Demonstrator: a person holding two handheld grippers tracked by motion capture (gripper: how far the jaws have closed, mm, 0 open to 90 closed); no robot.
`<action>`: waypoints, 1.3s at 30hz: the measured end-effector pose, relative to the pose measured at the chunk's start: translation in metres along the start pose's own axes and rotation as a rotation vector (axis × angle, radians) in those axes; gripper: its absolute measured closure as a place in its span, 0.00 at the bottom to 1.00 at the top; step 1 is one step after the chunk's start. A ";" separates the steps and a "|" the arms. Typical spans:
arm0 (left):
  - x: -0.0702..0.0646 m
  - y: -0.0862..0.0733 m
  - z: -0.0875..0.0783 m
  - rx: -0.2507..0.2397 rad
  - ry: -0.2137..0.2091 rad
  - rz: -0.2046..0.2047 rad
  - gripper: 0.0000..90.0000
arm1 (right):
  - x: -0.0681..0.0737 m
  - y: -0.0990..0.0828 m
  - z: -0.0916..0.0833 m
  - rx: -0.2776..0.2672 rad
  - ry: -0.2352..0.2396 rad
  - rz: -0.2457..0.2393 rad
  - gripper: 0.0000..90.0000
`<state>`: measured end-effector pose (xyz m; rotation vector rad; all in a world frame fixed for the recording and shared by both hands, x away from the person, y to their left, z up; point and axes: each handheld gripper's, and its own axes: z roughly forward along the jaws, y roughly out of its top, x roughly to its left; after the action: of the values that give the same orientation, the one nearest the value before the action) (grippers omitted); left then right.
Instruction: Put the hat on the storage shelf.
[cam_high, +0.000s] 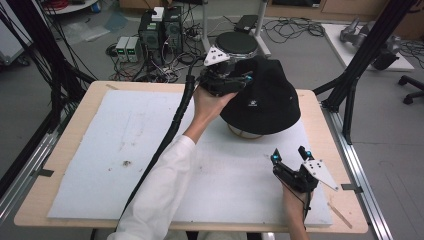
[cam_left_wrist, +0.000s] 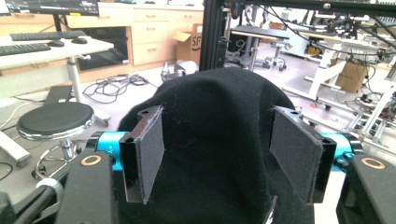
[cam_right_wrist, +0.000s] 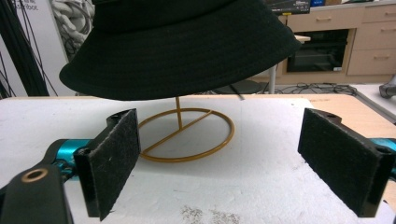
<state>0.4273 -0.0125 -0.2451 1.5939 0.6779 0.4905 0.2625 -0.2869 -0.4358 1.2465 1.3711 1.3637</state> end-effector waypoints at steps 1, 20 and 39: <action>0.000 0.001 -0.003 -0.006 0.006 0.005 0.39 | 0.000 0.000 0.000 -0.002 0.001 -0.002 0.14; 0.022 -0.023 -0.069 -0.099 0.119 0.063 0.31 | 0.001 -0.001 0.002 0.002 0.001 0.004 0.14; 0.039 -0.063 -0.131 -0.168 0.224 0.054 0.30 | 0.005 -0.001 0.005 0.008 0.010 0.005 0.14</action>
<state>0.3601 0.1133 -0.2927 1.4143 0.7431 0.7543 0.2665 -0.2811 -0.4368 1.2508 1.3827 1.3701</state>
